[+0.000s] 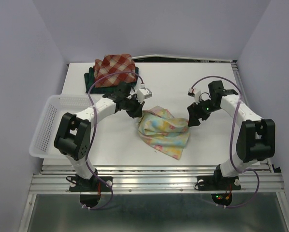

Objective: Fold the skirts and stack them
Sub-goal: Flatten the skirt out

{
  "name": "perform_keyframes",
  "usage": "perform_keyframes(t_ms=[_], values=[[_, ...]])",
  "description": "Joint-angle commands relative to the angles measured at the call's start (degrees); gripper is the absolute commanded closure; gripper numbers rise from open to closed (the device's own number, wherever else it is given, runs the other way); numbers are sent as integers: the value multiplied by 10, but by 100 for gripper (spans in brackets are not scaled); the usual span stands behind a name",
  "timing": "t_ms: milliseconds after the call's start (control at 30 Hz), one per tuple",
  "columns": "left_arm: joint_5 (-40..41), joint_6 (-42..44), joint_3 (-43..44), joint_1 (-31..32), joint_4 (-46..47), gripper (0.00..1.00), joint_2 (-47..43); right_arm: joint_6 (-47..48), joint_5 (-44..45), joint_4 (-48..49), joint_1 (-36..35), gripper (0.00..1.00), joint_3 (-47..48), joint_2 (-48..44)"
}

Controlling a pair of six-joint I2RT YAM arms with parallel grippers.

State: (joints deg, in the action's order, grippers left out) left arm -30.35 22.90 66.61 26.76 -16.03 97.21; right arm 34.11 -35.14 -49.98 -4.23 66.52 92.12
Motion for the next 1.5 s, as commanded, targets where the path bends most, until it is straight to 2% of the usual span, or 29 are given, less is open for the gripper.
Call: perform_keyframes(t_ms=[0, 67, 133, 167, 267, 300, 333, 367, 400, 433, 467, 533, 700, 900, 1033, 1200, 1267, 1300, 1367, 1400, 1467], values=[[-59, 13, 35, -11, -15, 100, -12, 40, -25, 13, -9, 13, 0, -18], [-110, 34, 49, -21, -38, 100, -16, 36, -41, 22, -9, 13, 1, -4], [-170, 43, 70, -32, -73, 100, -18, 29, -59, 31, -21, 19, 5, 10], [-191, 50, 78, -37, -91, 100, -19, 29, -59, 37, -26, 27, 6, 22], [-283, 91, 117, -55, -175, 100, -20, 29, -43, 54, -35, 41, 0, 32], [-308, 132, 129, -57, -202, 100, -18, 30, -36, 59, -41, 51, -3, 31], [-346, 163, 159, -58, -282, 100, -10, 29, -21, 63, -41, 56, -8, 30], [-362, 199, 173, -58, -332, 100, -4, 30, -10, 72, -41, 69, -9, 29], [-373, 290, 191, -58, -442, 100, 4, 32, 1, 73, -41, 79, -8, 27], [-393, 323, 205, -58, -484, 100, 15, 27, 26, 73, -41, 93, -6, 25], [-398, 308, 205, -59, -486, 100, 14, 23, 41, 78, -41, 99, -3, 23], [-399, 315, 184, -61, -485, 100, -8, 23, 75, 88, -41, 99, 0, 11], [-322, 334, 150, -57, -485, 100, -59, 34, 125, 94, -20, 99, 29, -13], [-193, 386, 131, -62, -480, 100, -84, 54, 162, 91, -6, 99, 63, -49], [-189, 339, 156, -92, -402, 100, -105, 46, 187, 92, 4, 99, 135, -74], [-195, 275, 291, -104, -350, 100, -102, 0, 215, 102, 16, 99, 271, -70], [-153, 181, 314, -104, -235, 100, -123, -19, 243, 127, 16, 99, 336, -60], [-131, 144, 315, -104, -143, 100, -132, -32, 253, 134, 16, 99, 358, -54], [-89, 107, 326, -105, -85, 100, -151, -42, 286, 146, 16, 99, 400, -34], [-86, 105, 335, -105, -68, 100, -151, -44, 296, 148, 16, 99, 434, -27], [-104, 138, 375, -105, -97, 100, -142, -40, 313, 146, 16, 99, 444, -24]])
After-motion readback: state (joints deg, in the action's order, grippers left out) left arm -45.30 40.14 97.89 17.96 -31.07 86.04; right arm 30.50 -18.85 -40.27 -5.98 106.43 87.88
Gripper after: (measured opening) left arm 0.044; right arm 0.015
